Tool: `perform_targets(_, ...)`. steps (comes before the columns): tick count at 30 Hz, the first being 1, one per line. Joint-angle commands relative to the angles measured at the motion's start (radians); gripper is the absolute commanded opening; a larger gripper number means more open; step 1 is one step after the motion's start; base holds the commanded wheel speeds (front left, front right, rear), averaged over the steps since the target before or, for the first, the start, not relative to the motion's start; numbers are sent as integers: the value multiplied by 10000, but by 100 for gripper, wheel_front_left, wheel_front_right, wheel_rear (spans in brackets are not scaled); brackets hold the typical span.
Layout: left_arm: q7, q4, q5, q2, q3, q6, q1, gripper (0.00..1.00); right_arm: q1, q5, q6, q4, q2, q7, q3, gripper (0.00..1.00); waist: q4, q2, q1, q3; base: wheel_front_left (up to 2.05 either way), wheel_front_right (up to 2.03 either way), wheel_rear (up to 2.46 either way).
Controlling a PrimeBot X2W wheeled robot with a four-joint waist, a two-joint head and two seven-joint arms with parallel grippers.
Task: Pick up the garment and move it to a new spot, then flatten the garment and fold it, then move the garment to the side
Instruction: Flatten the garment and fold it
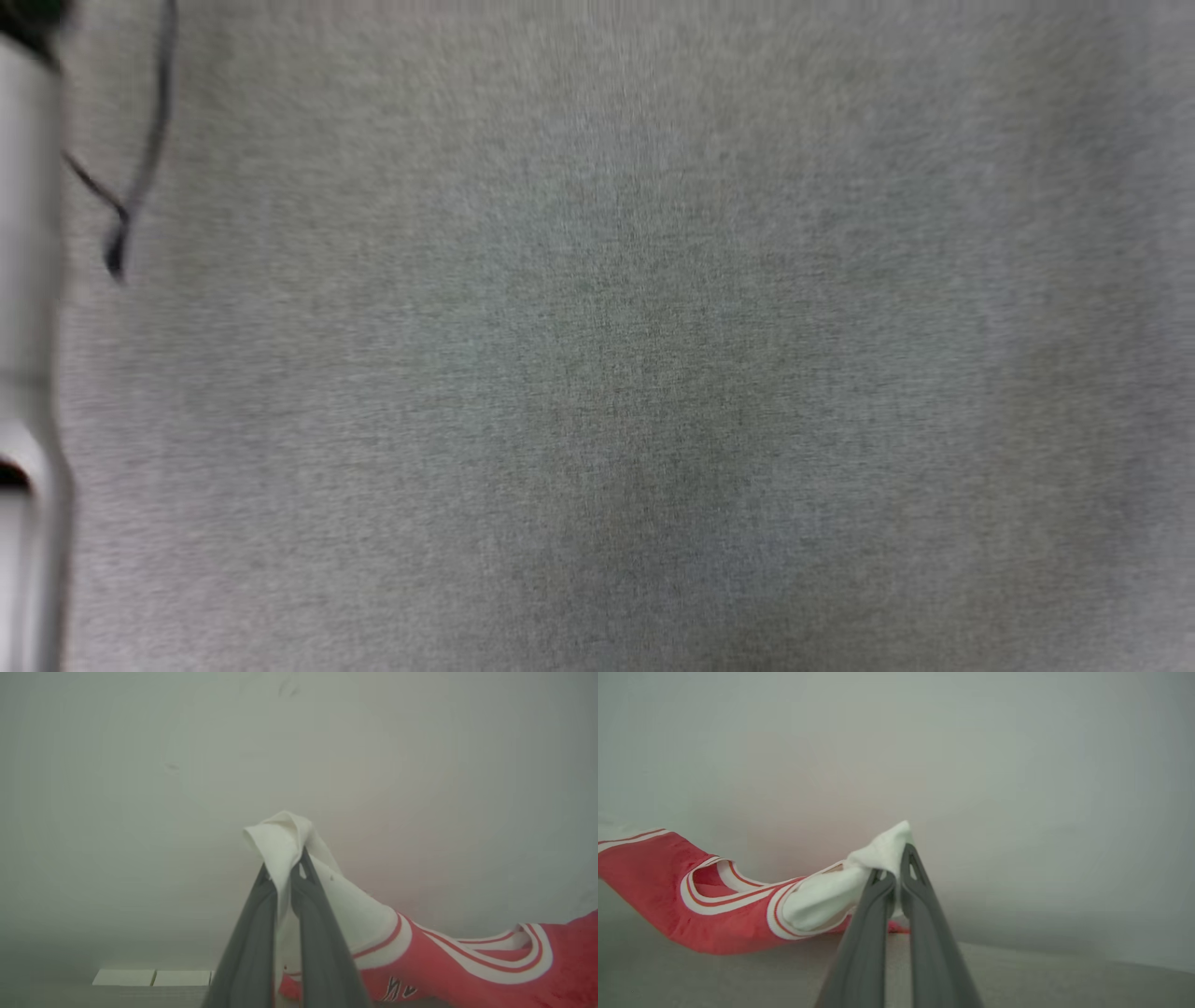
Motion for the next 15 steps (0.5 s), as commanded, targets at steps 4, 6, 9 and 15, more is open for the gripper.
perform_targets(4, -68, -948, 150, -171, 585, -4, 2061, 0, 1777, 394, -10, -236, -258, -249, 417, 0, 197, 0, -1, -1451, 0, 0, 0)
perform_targets(6, -71, -1543, 235, -242, 980, 63, 3269, 0, 2750, 553, -10, -424, -344, -360, 578, 0, 216, 0, -1, -1994, 0, 0, 0)
perform_targets(9, -73, -2393, 399, -449, 1468, 114, 4992, 0, 4121, 735, -10, -824, -568, -422, 729, 0, 278, 0, -1, -2710, 0, 0, 0)
perform_targets(15, -74, -3907, 672, -804, 2226, 21, 8168, 0, 6785, 1058, -10, -1753, -626, -343, 537, 0, 286, 0, -1, -3880, 0, 0, 0)
